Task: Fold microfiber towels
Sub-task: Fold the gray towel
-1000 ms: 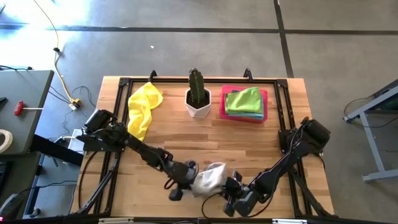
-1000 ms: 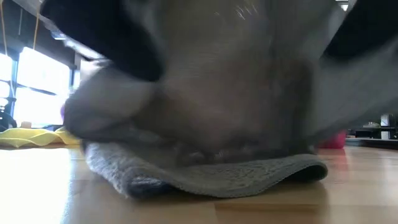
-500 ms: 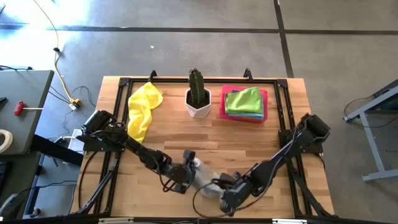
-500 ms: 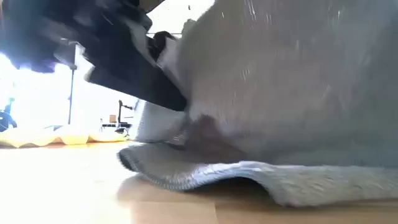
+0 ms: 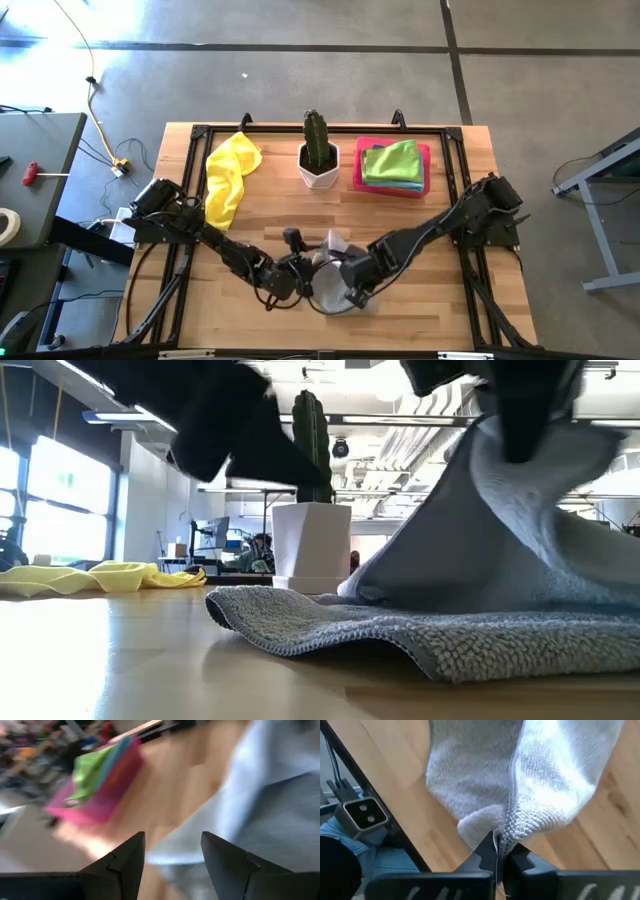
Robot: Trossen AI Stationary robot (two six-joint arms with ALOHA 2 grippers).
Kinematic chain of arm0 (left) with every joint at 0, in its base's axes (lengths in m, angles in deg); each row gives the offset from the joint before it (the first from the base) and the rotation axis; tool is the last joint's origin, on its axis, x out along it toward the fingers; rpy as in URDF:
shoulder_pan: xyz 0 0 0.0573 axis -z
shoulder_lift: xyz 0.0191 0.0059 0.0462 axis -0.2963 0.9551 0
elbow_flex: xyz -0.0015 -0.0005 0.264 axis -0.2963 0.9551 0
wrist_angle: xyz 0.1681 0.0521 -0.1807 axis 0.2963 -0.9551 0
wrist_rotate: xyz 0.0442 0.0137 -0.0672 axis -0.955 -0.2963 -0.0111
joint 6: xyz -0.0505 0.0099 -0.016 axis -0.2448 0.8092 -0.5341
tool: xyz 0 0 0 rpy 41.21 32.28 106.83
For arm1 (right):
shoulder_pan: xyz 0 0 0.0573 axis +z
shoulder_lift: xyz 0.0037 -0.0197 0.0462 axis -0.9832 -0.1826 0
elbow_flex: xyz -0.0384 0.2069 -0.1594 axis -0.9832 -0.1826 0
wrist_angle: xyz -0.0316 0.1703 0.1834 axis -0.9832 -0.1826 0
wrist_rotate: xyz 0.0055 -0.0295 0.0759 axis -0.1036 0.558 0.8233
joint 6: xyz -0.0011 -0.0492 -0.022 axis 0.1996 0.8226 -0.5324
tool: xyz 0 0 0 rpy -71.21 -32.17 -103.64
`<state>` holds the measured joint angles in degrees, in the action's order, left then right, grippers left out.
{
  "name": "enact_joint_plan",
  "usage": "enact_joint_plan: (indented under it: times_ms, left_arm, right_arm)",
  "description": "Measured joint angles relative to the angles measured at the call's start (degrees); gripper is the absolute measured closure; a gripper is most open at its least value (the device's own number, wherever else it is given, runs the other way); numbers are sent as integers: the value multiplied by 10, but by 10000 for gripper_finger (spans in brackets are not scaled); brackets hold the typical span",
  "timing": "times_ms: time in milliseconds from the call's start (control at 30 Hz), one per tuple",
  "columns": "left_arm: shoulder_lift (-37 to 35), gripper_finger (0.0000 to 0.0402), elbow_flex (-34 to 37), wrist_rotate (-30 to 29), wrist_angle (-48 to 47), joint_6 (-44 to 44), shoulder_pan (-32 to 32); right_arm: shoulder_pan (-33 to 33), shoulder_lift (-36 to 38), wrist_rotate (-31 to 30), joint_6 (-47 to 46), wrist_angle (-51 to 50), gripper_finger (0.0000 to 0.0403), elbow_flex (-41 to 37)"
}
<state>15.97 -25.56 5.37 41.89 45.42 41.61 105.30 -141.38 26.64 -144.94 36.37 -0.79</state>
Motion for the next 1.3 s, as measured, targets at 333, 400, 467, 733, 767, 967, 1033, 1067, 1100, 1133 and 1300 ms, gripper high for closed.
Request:
enact_joint_plan:
  times_ms: [333, 400, 467, 733, 767, 967, 1033, 1067, 1100, 1133, 1300]
  left_arm:
    - [21, 215, 0, 81, 169, 87, 1]
    - [36, 215, 0, 81, 186, 93, -1]
    - [54, 215, 0, 83, 209, 93, -5]
    - [108, 215, 0, 73, 263, 82, -7]
    - [112, 215, 0, 73, 264, 74, -9]
    - [122, 215, 0, 85, 285, 52, -16]
    - [122, 215, 0, 69, 285, 52, -19]
    - [122, 215, 0, 59, 285, 53, -21]
    - [122, 215, 0, 48, 285, 56, -24]
    - [122, 215, 0, 38, 284, 57, -26]
    - [122, 215, 0, -24, 254, 38, -31]
  right_arm:
    - [-49, 0, 12, 38, 19, 403, 0]
    - [-53, 0, 14, 38, 29, 403, 0]
    - [-57, 0, 24, 39, 40, 403, 0]
    - [-63, 0, 35, 38, 44, 403, 0]
    - [-63, 0, 35, 38, 46, 403, 0]
    - [-67, 0, 42, 38, 82, 403, 0]
    - [-67, 0, 43, 38, 95, 403, 0]
    - [-67, 0, 45, 38, 104, 403, 0]
    - [-67, 0, 47, 38, 113, 403, 0]
    - [-67, 0, 49, 38, 119, 403, 0]
    - [-55, -1, 61, 38, 131, 403, 5]
